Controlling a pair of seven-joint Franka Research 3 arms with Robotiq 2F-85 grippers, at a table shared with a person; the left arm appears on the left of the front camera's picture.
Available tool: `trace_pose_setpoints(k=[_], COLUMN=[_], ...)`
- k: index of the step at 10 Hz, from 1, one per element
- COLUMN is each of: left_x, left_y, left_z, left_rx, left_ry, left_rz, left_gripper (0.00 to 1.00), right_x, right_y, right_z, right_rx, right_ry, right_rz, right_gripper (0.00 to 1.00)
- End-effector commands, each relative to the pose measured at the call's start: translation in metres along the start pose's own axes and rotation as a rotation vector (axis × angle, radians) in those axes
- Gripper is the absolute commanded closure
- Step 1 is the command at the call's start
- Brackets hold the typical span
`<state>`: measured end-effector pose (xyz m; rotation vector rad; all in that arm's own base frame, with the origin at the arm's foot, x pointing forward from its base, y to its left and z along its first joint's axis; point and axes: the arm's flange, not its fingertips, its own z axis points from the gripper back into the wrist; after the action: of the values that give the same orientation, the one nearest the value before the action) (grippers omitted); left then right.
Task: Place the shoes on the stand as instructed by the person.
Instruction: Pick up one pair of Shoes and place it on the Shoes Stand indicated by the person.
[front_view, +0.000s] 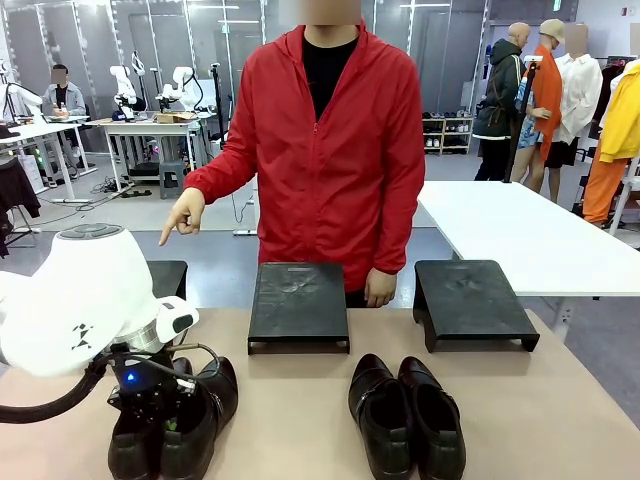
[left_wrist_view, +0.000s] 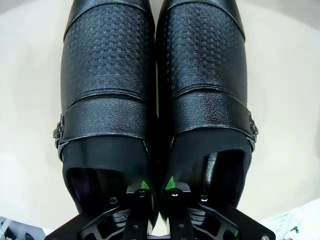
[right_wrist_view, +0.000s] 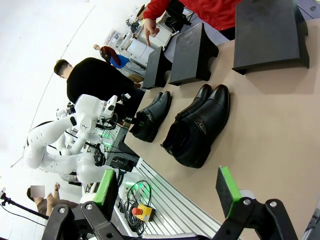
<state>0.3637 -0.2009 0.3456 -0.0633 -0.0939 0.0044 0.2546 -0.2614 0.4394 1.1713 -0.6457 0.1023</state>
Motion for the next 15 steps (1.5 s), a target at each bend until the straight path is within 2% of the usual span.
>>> trace_pose_setpoints(k=[1, 3, 5, 9, 10, 12, 13, 15], left_x=[-0.013, -0.018, -0.015, -0.012, -0.006, -0.006, -0.007, 0.024], left_y=[0.003, 0.014, 0.025, 0.031, 0.037, 0.037, 0.036, 0.061], left_z=[0.018, 0.074, 0.109, 0.120, 0.126, 0.126, 0.121, 0.140], left_rx=[0.037, 0.059, 0.112, 0.119, 0.103, 0.103, 0.109, 0.112], left_ry=[-0.063, -0.195, -0.279, -0.332, -0.288, -0.288, -0.277, -0.426], left_rz=[0.043, 0.071, 0.085, 0.055, 0.075, 0.075, 0.071, 0.154], left_gripper=[1.00, 0.96, 0.96, 0.96, 0.96, 0.96, 0.93, 0.93], right_x=[0.001, 0.001, 0.001, 0.001, 0.001, 0.001, 0.001, 0.001], right_y=[0.000, 0.000, 0.000, 0.000, 0.000, 0.000, 0.000, 0.000], right_z=[0.002, 0.002, 0.002, 0.002, 0.002, 0.002, 0.002, 0.002], right_rx=[0.011, 0.011, 0.011, 0.011, 0.011, 0.011, 0.011, 0.011], right_ry=[-0.008, -0.008, -0.008, -0.008, -0.008, -0.008, -0.008, -0.008], right_rz=[0.023, 0.023, 0.023, 0.023, 0.023, 0.023, 0.023, 0.023], right_gripper=[0.00, 0.00, 0.00, 0.00, 0.00, 0.00, 0.00, 0.00])
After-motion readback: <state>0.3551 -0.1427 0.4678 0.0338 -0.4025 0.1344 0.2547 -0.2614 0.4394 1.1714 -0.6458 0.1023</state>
